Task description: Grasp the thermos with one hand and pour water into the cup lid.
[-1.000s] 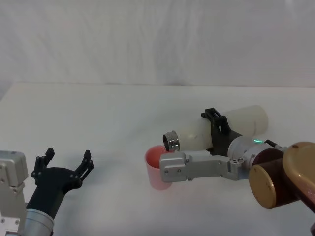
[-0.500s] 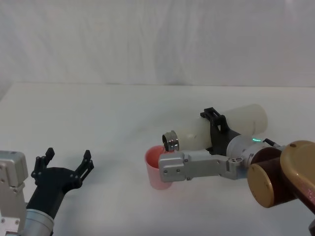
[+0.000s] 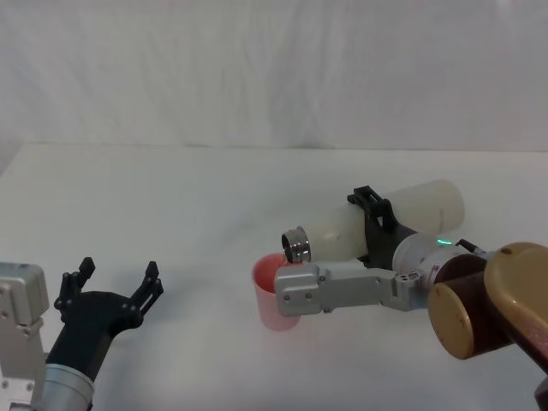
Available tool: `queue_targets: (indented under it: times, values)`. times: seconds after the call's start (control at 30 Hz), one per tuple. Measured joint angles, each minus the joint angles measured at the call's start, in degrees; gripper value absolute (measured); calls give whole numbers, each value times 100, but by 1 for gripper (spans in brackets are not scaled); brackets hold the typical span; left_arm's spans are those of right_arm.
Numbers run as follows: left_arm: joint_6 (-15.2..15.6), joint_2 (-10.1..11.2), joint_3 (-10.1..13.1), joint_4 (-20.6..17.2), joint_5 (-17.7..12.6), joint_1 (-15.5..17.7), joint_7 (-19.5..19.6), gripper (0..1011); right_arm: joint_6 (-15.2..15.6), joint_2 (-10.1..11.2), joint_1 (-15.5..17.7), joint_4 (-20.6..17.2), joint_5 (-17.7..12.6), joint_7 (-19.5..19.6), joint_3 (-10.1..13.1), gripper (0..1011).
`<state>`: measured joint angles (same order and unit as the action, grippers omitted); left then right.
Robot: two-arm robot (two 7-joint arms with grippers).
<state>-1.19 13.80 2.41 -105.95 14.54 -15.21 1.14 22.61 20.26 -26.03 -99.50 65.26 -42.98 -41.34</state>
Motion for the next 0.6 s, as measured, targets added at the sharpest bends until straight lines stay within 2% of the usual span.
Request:
queue_targets:
  times: [0.6]
  values:
    - [0,0,0,0,0,0,0,1001,6,-14,-24,40,52,-36,-34,960]
